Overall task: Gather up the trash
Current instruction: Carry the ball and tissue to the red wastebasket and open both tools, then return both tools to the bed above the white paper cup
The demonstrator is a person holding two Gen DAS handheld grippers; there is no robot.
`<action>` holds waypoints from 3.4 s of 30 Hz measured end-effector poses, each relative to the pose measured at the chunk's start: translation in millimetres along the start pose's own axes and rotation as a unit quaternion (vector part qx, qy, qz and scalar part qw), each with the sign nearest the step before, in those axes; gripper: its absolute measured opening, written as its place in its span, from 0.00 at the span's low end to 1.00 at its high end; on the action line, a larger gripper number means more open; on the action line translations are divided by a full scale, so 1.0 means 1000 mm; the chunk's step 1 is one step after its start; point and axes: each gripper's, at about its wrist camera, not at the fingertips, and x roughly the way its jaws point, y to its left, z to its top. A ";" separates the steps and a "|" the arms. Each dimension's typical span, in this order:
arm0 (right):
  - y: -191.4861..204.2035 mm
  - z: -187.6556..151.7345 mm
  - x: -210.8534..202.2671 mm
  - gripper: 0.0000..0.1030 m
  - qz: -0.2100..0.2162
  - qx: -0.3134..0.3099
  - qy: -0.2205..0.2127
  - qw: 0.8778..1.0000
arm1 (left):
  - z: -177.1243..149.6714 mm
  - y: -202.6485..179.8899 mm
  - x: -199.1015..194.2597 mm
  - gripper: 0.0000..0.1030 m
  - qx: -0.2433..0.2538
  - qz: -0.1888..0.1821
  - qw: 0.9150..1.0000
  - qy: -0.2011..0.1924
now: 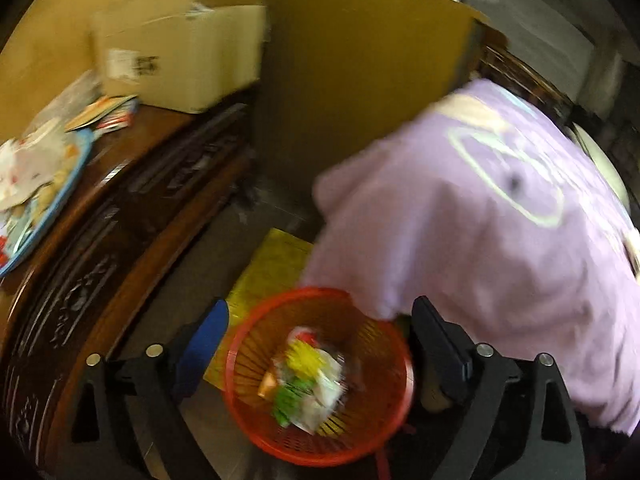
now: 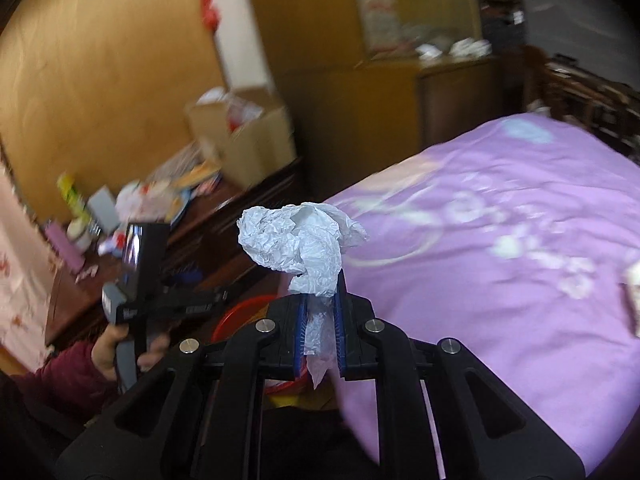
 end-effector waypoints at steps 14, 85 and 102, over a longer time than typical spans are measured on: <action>0.072 -0.003 0.136 0.16 0.074 -0.061 0.147 0.985 | 0.001 0.094 0.015 0.91 -0.087 0.078 0.993 -0.030; -0.278 -0.128 -0.205 0.86 -0.312 0.260 -0.174 0.897 | -0.004 -0.372 -0.073 0.94 0.260 -0.125 0.951 -0.109; -0.351 -0.167 -0.154 0.92 -0.398 0.335 -0.020 0.854 | -0.010 -0.356 -0.055 0.94 0.252 -0.079 0.959 -0.101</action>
